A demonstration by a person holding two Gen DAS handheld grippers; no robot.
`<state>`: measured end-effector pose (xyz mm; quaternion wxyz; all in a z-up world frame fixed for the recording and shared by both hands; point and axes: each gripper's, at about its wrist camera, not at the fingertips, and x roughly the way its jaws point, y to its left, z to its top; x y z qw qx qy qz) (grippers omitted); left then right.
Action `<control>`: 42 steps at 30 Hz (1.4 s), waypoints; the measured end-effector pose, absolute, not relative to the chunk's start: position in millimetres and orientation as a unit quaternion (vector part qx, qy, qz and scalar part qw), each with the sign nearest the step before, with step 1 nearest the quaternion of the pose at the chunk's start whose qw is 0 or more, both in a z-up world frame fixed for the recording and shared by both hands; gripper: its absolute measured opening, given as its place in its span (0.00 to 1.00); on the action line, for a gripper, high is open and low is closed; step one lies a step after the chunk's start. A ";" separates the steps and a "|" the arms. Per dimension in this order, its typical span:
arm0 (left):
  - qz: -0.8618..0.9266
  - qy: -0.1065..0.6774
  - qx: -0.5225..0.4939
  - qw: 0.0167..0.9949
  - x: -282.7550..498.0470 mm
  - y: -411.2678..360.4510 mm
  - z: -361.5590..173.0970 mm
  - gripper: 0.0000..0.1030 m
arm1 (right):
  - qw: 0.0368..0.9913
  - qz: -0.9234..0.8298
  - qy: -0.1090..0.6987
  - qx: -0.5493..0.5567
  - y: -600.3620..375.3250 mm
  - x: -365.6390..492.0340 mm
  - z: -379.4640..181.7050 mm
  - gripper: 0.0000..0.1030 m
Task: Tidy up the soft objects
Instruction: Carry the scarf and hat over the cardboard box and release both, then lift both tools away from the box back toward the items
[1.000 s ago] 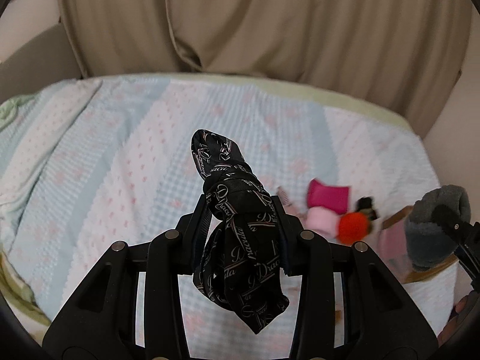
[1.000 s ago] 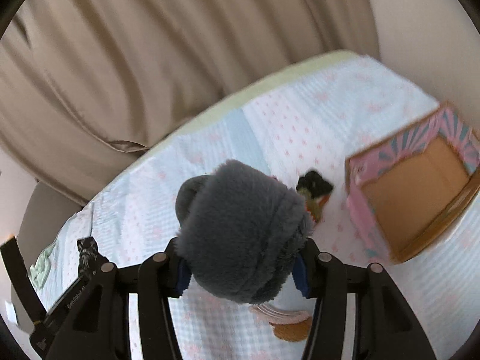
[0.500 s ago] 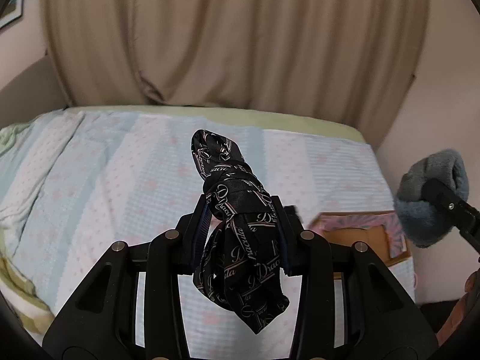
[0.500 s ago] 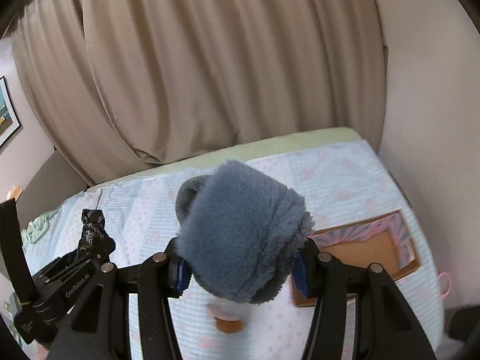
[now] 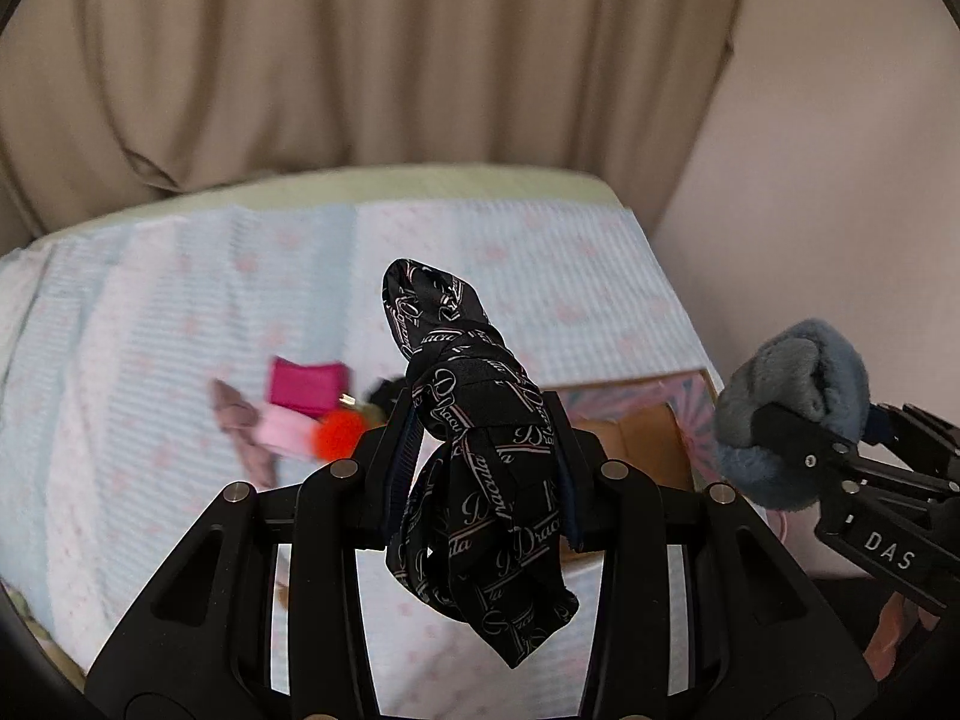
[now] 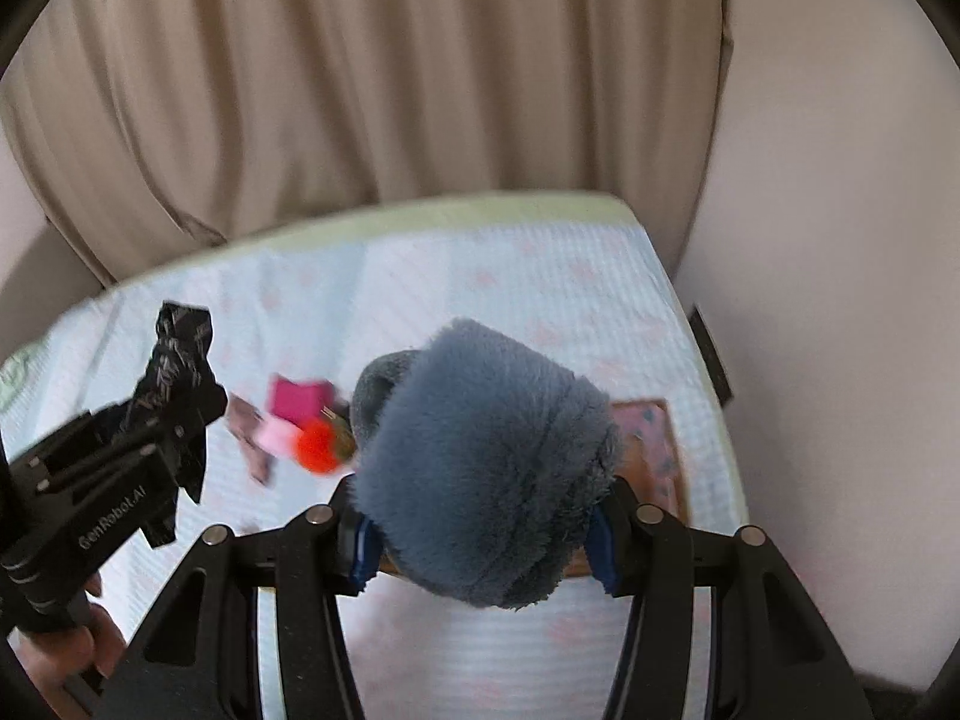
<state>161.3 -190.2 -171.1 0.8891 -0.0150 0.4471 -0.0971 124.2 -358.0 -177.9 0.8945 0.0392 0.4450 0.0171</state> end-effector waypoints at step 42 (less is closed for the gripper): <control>-0.154 0.626 0.087 0.760 229.1 -299.5 -333.9 1.00 | 0.738 0.044 0.663 0.119 -480.3 244.9 -388.7 1.00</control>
